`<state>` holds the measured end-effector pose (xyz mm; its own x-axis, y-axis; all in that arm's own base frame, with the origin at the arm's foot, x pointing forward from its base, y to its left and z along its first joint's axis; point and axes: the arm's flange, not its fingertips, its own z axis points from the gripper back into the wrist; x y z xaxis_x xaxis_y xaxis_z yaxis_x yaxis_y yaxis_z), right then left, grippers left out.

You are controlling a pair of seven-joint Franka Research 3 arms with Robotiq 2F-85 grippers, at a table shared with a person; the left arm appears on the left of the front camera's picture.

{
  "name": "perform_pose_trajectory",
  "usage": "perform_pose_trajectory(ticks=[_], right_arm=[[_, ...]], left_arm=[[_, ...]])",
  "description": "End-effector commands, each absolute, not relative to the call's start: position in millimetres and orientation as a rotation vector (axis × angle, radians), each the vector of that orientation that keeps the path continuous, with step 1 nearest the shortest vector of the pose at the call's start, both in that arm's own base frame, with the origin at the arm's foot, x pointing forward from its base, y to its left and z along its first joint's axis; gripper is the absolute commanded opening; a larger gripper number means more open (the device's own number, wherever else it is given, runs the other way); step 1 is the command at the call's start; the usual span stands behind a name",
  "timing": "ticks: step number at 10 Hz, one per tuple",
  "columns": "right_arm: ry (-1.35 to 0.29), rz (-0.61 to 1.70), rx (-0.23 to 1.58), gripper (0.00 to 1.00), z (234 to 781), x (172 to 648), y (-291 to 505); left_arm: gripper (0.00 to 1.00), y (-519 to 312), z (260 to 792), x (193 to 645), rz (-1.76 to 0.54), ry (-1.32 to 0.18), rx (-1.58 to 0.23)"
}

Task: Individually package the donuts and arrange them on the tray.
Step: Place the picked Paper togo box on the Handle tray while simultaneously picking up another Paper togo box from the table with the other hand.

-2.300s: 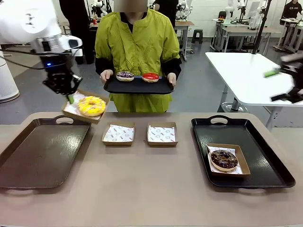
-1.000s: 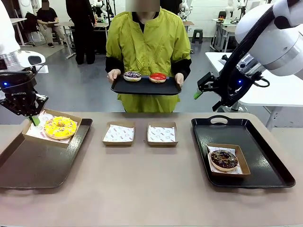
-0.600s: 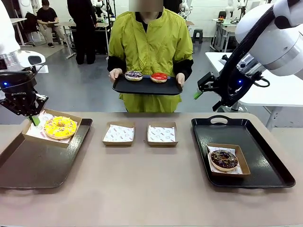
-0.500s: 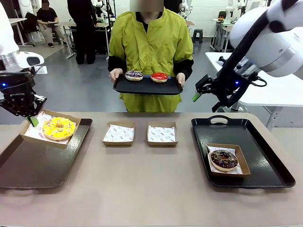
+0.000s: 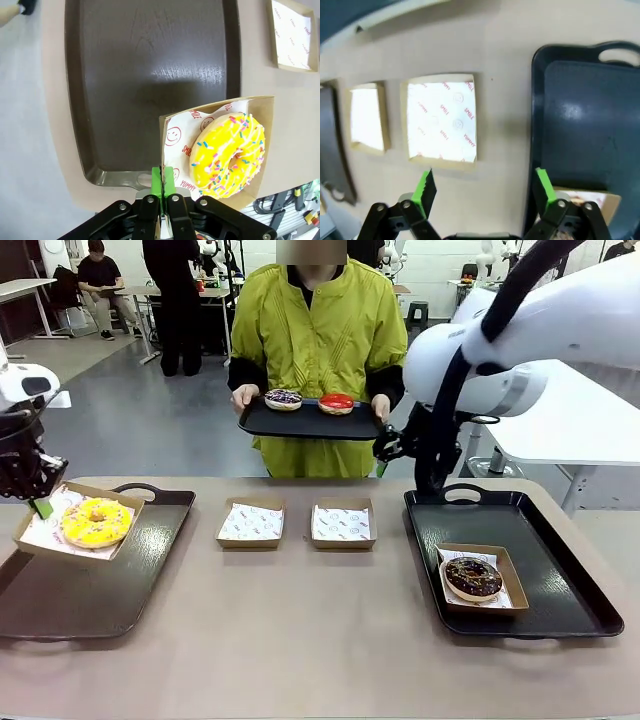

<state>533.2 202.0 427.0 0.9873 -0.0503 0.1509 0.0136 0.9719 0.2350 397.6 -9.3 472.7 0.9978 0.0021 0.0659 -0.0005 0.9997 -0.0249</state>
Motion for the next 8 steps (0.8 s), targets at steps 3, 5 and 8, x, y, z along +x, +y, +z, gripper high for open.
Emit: perform_pose_trajectory(ticks=[3,5,8], right_arm=[[-0.103,-0.037,0.121,1.00,397,565,257],[-0.071,-0.016,0.078,1.00,378,571,280],[-0.056,-0.052,0.044,1.00,361,574,283]], left_arm=[[0.01,-9,431,398,-0.033,-0.062,0.013],[0.01,-11,423,399,-0.038,-0.050,-0.003],[0.01,-18,420,397,-0.037,-0.030,-0.044]])
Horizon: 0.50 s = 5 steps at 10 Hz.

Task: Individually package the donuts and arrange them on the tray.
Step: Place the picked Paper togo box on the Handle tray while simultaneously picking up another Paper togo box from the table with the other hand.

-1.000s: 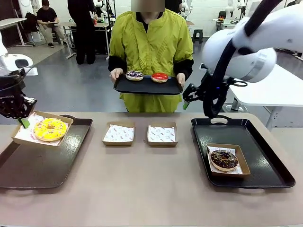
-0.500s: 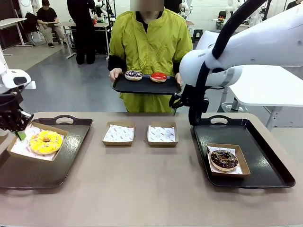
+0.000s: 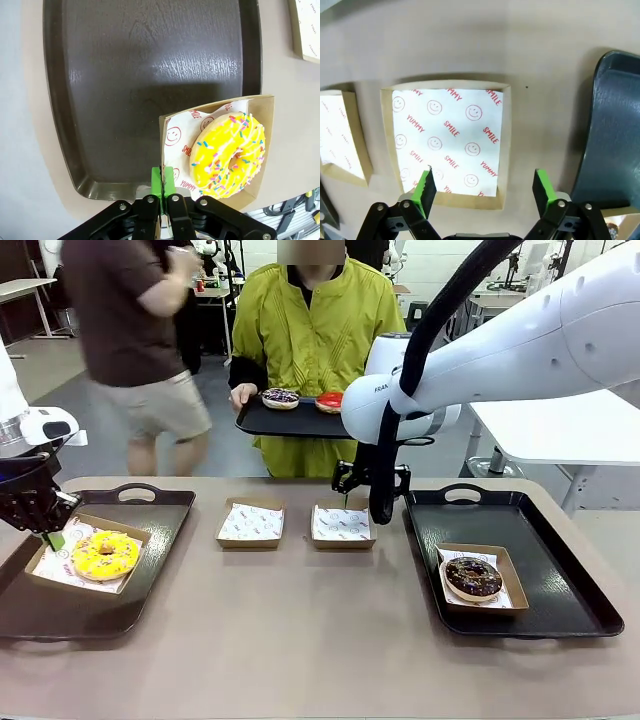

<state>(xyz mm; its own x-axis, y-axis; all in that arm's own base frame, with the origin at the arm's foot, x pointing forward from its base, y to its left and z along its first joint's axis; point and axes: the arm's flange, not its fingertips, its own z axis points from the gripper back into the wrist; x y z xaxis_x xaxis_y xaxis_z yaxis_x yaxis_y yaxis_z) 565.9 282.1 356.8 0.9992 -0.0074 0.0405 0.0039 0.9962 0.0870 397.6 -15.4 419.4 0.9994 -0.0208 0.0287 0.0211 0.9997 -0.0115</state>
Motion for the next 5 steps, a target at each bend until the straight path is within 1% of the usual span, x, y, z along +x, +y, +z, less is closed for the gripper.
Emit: perform_pose_trajectory(ticks=[1,4,5], right_arm=[[-0.048,0.008,0.095,1.00,362,563,283],[-0.042,-0.005,0.089,1.00,358,566,282],[-0.059,-0.009,0.038,1.00,350,561,285]], left_arm=[[0.01,-14,420,398,-0.021,-0.030,-0.005],[0.01,-14,420,398,-0.021,-0.030,-0.005],[0.01,-15,419,398,-0.021,-0.028,-0.011]])
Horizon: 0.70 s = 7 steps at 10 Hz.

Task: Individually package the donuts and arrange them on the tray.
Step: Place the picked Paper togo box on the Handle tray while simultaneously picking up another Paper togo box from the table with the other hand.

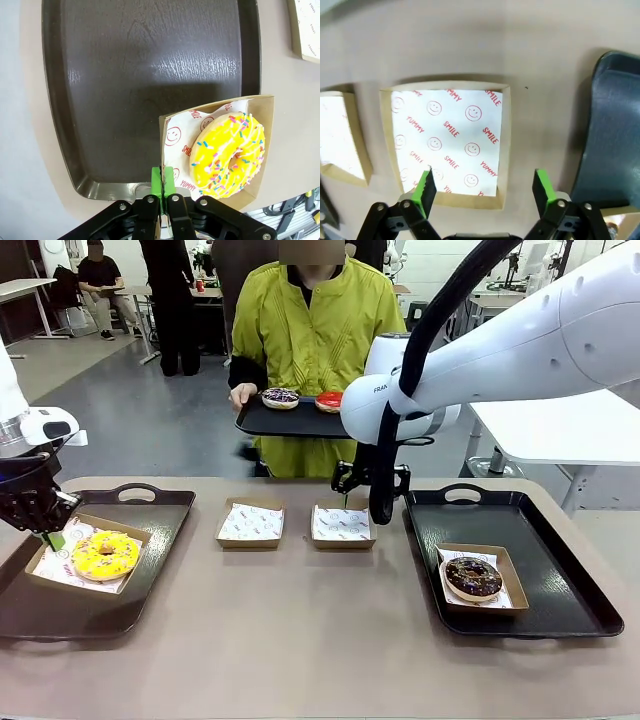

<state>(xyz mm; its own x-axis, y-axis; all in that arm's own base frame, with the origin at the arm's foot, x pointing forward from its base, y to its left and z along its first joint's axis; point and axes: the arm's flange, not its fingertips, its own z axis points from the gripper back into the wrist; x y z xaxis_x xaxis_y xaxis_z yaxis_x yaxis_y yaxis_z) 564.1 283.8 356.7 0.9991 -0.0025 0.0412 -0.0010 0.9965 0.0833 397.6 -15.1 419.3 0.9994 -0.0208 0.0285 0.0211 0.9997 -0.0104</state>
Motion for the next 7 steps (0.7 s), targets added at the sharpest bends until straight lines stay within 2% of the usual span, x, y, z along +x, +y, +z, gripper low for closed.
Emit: perform_pose_trajectory(ticks=[1,7], right_arm=[[-0.059,-0.014,0.028,1.00,344,560,286],[-0.027,-0.045,0.046,1.00,326,567,279]], left_arm=[[0.01,-16,411,403,0.029,-0.023,-0.075],[0.01,-25,382,406,0.009,-0.023,-0.003]])
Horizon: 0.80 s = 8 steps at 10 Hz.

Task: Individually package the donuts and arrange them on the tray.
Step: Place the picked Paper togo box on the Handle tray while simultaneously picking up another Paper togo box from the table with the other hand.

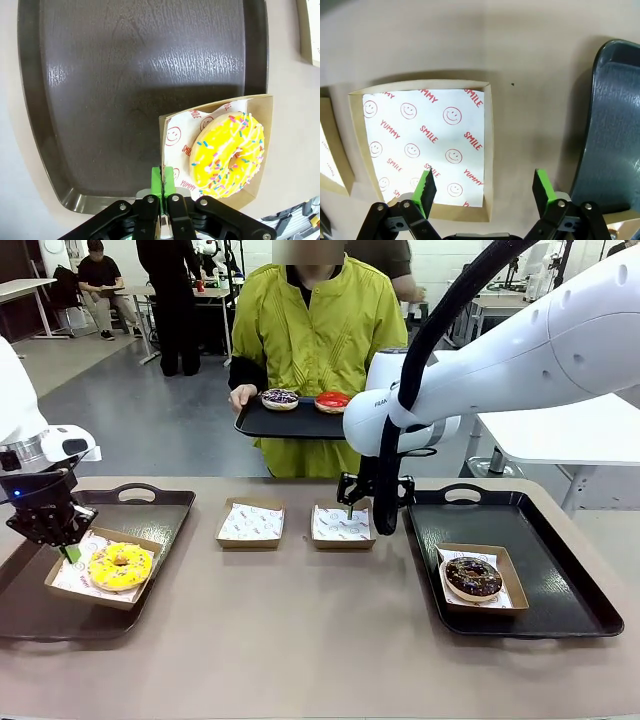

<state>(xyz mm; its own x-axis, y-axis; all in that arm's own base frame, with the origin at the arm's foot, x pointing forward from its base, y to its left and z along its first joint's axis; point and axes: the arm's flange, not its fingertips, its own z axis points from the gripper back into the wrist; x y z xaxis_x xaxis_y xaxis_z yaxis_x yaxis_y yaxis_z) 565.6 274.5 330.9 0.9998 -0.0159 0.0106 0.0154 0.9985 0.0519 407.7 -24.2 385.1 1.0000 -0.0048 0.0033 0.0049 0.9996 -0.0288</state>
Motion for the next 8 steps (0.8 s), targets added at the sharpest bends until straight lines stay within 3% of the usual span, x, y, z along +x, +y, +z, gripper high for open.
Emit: perform_pose_trajectory(ticks=[1,7,8], right_arm=[[-0.022,-0.050,0.045,1.00,322,571,278],[0.002,-0.052,0.044,1.00,310,574,278],[0.003,-0.044,0.054,0.61,310,574,278]], left_arm=[[0.01,-25,378,407,0.006,-0.014,0.002],[0.01,-27,369,409,0.018,-0.024,0.045],[0.33,-26,368,409,0.018,-0.027,0.055]])
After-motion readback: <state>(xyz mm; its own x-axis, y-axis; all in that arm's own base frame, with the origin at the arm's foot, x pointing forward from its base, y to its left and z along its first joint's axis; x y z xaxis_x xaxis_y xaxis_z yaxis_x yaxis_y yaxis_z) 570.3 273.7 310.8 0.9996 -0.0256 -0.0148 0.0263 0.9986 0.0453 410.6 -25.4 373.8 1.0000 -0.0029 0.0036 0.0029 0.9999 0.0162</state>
